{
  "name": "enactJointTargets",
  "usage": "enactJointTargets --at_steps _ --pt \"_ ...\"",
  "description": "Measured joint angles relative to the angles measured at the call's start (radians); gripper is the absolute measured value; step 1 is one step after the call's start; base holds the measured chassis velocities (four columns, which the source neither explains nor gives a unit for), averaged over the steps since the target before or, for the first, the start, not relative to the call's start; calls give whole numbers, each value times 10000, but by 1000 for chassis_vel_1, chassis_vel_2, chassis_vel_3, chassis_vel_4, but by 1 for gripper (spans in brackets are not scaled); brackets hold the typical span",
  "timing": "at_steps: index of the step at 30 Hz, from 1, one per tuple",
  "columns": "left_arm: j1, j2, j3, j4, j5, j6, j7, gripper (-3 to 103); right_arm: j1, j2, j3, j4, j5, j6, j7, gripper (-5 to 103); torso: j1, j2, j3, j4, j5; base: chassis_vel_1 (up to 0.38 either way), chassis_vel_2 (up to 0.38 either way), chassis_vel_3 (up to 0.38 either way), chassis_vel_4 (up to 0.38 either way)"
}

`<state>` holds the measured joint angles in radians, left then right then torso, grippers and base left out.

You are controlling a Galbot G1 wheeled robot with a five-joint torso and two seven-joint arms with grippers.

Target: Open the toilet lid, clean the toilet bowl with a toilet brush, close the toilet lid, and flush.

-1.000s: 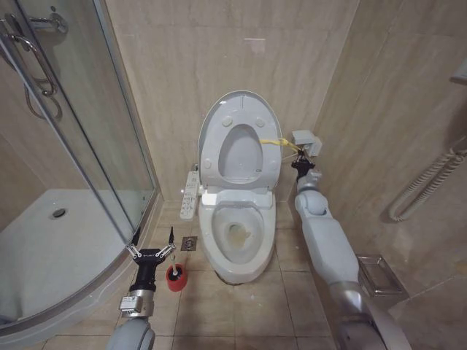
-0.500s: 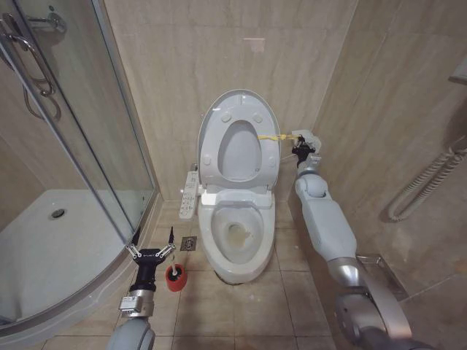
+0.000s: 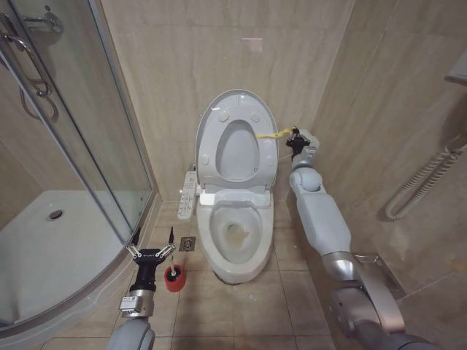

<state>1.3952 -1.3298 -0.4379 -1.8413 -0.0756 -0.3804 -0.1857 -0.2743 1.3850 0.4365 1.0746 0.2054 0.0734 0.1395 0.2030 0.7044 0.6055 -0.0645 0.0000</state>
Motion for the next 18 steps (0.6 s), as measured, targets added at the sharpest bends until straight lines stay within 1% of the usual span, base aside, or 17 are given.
enactJointTargets --at_steps 11,18 --pt "0 0 0 0 0 0 0 100 -546 8 -143 739 36 -160 67 0 0 0 0 4 0 0 0 0 0" --pt "0 0 0 0 0 0 0 100 -646 -44 -148 882 63 -201 81 0 0 1 -1 5 -1 0 0 0 0"
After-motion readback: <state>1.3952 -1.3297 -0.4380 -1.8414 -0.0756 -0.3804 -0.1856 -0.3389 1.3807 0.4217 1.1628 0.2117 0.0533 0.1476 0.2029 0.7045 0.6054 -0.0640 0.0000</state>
